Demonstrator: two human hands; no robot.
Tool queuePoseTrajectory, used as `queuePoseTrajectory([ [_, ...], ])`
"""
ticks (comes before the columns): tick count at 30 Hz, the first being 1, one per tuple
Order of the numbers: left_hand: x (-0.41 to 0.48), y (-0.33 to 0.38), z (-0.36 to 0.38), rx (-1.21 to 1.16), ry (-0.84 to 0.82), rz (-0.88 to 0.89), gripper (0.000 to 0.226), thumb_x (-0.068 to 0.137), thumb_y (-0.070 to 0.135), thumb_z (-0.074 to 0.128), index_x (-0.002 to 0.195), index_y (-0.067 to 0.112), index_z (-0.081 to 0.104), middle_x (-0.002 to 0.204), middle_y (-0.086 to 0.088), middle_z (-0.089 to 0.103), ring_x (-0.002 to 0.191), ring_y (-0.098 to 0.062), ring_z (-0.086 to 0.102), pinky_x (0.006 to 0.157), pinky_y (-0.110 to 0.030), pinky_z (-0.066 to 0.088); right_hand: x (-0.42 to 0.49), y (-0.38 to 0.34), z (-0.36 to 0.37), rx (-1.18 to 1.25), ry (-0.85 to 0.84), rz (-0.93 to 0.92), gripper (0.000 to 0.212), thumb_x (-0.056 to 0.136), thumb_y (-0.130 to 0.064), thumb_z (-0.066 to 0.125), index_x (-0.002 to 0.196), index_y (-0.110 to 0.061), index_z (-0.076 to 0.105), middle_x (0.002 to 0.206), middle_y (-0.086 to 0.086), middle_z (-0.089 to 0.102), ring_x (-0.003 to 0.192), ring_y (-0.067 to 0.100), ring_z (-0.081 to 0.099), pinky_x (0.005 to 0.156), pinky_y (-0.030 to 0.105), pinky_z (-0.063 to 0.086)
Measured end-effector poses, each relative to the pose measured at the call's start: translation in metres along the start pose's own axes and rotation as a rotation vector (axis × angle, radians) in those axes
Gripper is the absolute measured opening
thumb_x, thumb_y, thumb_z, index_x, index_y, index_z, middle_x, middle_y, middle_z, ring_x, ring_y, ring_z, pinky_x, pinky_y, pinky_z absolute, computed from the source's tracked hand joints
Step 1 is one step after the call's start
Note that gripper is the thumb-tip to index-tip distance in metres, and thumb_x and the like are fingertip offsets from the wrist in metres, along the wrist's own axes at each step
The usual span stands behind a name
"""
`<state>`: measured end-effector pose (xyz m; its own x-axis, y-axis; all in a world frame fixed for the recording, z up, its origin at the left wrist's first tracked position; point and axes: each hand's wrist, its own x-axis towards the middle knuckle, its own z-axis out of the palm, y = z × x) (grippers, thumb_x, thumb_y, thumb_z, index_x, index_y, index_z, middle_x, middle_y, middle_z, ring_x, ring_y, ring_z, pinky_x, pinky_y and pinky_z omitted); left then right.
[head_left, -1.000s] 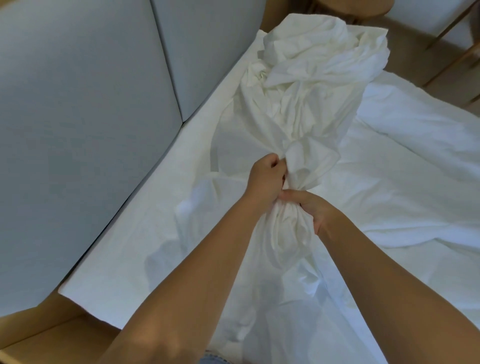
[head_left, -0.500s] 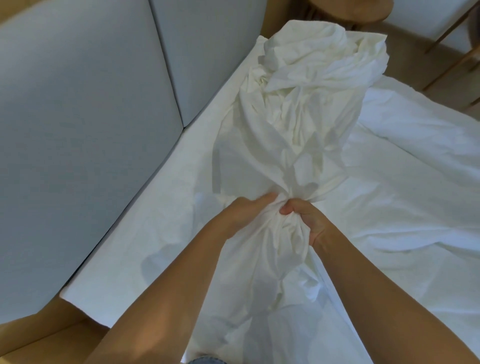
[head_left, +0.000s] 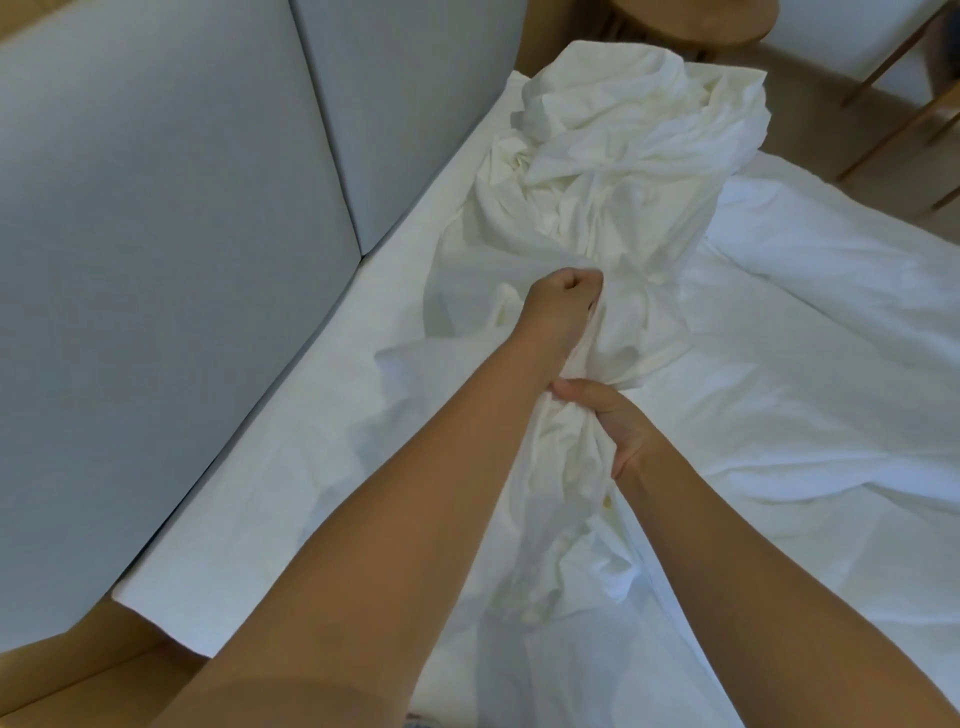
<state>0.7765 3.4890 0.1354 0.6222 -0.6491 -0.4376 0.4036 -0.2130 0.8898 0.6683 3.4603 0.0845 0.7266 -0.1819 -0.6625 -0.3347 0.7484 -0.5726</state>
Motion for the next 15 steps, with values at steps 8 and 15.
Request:
queuePoseTrajectory([
  [8,-0.024,-0.065,-0.036,0.610,0.015,-0.001,0.041,0.092,0.047,0.050,0.120,0.019,0.057,0.115,0.002,0.062,0.105,-0.017,0.057,0.080,-0.026,0.038,-0.003,0.016,-0.017,0.287,-0.026,-0.093,0.065,0.031,-0.007,0.083,0.094,0.000,0.066,0.085,0.016,0.068,0.077,0.030,0.066,0.075,0.037,0.055],
  [15,-0.046,-0.114,-0.049,0.853,0.090,0.160,0.025,0.097,0.023,0.046,0.100,0.012,0.068,0.098,-0.007,0.063,0.089,-0.024,0.061,0.075,-0.032,0.047,-0.003,0.033,-0.023,0.162,0.047,0.009,0.023,0.066,-0.004,0.055,0.079,-0.002,0.073,0.079,0.014,0.068,0.071,0.026,0.068,0.068,0.033,0.057],
])
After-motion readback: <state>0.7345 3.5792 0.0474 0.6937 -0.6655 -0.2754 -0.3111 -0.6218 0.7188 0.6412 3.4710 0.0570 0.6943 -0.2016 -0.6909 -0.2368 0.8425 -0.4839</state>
